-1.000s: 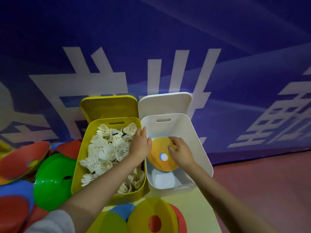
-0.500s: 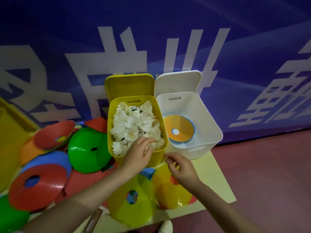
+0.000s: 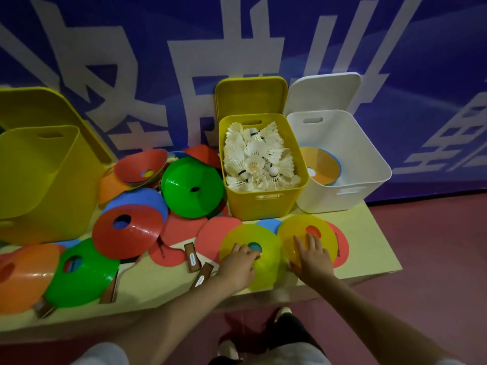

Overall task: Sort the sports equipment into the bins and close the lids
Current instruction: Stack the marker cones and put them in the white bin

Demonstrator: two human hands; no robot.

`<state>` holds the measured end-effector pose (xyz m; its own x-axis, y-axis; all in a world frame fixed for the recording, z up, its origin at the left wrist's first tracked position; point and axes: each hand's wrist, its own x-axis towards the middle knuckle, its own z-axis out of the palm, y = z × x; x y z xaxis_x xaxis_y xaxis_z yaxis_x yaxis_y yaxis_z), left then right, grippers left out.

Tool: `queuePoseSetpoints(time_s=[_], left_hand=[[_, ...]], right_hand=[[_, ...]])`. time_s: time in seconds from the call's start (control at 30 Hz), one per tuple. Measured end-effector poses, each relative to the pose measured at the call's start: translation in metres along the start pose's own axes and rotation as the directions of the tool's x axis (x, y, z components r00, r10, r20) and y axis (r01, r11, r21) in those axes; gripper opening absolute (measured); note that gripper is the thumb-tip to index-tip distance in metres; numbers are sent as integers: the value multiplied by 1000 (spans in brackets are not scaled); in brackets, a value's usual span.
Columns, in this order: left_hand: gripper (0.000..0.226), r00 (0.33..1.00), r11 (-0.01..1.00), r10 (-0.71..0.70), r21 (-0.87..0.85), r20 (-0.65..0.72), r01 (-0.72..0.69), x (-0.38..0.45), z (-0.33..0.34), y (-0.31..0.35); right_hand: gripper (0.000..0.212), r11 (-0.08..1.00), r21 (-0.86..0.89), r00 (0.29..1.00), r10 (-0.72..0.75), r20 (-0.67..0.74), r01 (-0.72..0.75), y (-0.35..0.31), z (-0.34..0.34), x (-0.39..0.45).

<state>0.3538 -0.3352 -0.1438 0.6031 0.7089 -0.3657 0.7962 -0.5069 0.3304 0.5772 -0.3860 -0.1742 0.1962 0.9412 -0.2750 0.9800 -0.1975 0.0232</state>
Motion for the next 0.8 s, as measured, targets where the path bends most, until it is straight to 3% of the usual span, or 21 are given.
queuePoseSetpoints(time_s=[0.23, 0.37, 0.47, 0.53, 0.67, 0.8], left_hand=[[78, 1000, 988, -7, 156, 2, 6, -2, 14, 26], [75, 997, 980, -77, 187, 33, 69, 0, 18, 36], [78, 993, 980, -116, 165, 18, 112, 5, 23, 37], [84, 992, 983, -128, 136, 9, 125, 8, 28, 37], [99, 984, 984, -158, 72, -82, 164, 9, 33, 42], [111, 962, 983, -180, -8, -205, 182, 1, 23, 44]], right_hand=[[82, 994, -98, 997, -43, 65, 49, 2, 7, -1], [106, 995, -32, 992, -89, 88, 92, 18, 10, 3], [99, 988, -12, 981, -150, 123, 153, 27, 12, 10], [90, 980, -19, 977, -196, 82, 198, 35, 9, 10], [99, 955, 6, 951, -297, 83, 298, 54, -6, 1], [72, 889, 39, 882, -446, -152, 456, 73, -31, 6]])
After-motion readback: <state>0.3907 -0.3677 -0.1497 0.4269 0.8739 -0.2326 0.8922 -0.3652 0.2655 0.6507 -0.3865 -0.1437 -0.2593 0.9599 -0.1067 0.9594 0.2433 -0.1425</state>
